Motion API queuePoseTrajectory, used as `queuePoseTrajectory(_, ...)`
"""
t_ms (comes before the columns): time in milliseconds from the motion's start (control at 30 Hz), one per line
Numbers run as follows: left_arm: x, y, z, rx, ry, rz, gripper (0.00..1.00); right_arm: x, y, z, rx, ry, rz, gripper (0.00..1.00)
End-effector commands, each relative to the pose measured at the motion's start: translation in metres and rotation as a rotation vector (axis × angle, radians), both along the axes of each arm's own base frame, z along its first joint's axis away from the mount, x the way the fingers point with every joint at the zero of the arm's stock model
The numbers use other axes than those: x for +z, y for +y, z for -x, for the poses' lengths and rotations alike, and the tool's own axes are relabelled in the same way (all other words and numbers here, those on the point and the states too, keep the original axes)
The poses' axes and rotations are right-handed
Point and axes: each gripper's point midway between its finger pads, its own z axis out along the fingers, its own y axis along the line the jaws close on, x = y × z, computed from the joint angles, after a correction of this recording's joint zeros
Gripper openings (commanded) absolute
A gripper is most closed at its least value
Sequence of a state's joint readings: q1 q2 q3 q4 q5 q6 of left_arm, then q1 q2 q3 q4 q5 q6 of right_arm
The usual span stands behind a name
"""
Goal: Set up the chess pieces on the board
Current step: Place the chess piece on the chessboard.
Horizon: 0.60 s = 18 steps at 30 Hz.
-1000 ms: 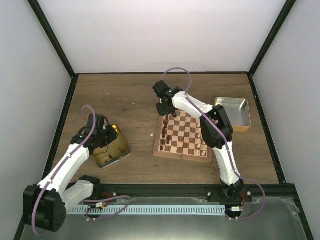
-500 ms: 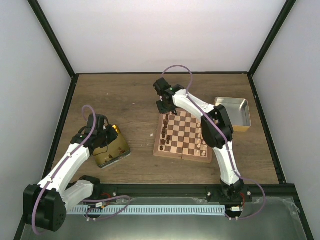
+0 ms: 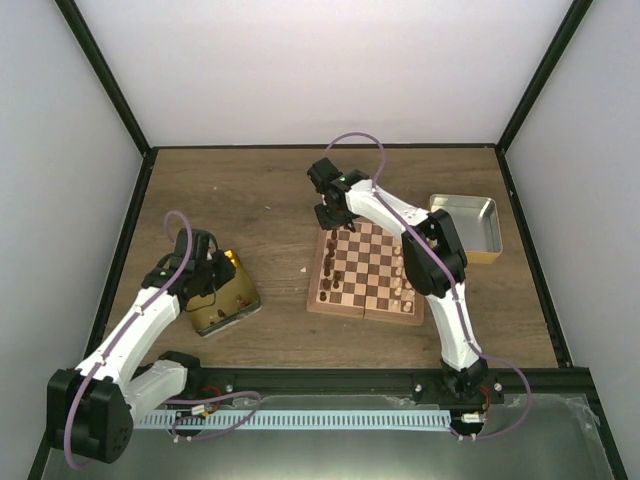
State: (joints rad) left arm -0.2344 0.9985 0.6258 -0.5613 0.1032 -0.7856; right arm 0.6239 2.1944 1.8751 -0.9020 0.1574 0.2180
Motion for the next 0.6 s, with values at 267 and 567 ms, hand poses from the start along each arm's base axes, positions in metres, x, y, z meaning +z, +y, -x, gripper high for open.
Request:
queuePoseTrajectory(267,0.0006,0.0012,-0.0018,0.007,-0.012,0.004,0.12,0.0040,-0.0117,-0.0003,-0.013,-0.001,0.021,0.17)
queuePoseTrajectory(567,0.0002,0.0009,-0.0018,0.006,-0.010,0.005,0.12,0.0011,-0.0118,0.0000,-0.005,0.004,0.028,0.20)
